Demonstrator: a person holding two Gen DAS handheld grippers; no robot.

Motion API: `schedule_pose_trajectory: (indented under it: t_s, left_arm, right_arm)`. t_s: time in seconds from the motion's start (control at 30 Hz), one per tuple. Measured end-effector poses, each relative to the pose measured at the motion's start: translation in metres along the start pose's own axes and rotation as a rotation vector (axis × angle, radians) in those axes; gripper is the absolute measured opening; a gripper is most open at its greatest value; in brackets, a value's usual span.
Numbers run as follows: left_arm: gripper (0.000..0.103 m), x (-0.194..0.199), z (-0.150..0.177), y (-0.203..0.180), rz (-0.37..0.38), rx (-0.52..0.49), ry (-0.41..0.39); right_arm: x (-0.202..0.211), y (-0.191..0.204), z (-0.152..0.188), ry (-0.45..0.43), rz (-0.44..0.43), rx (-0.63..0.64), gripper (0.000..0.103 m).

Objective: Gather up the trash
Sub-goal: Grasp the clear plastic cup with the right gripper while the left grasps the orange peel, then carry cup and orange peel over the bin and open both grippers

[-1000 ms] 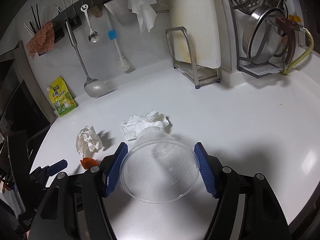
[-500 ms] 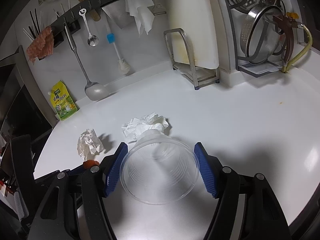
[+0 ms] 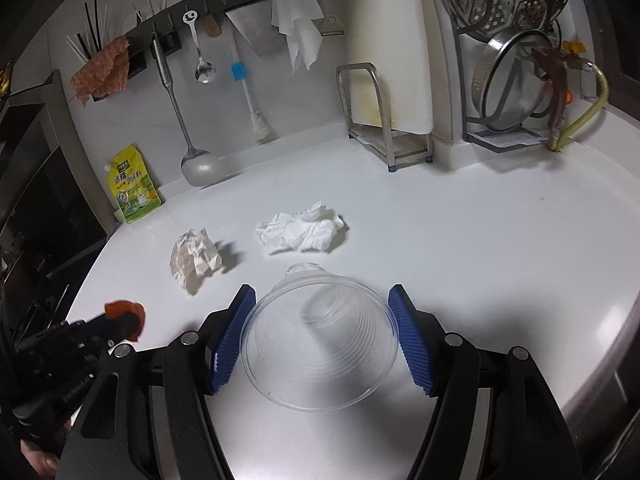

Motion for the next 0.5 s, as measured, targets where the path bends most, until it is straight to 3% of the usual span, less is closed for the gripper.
schedule_pose_trajectory:
  t_s: [0.5]
  left_arm:
    - [0.02, 0.084, 0.055, -0.005, 0.049, -0.082, -0.041]
  right_arm:
    - [0.106, 0.032, 0.078, -0.059, 0.092, -0.028, 0.066]
Point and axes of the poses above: each gripper's, at about its wrist camera, not at the fingertips, and x roughly against the way its jaws point, y to its left, z to its underside, the point moved 8 cm from there along -x, roughly the way its jaws point, and after that the axes turned 3 degrees about -x, right-handed, at the moved point
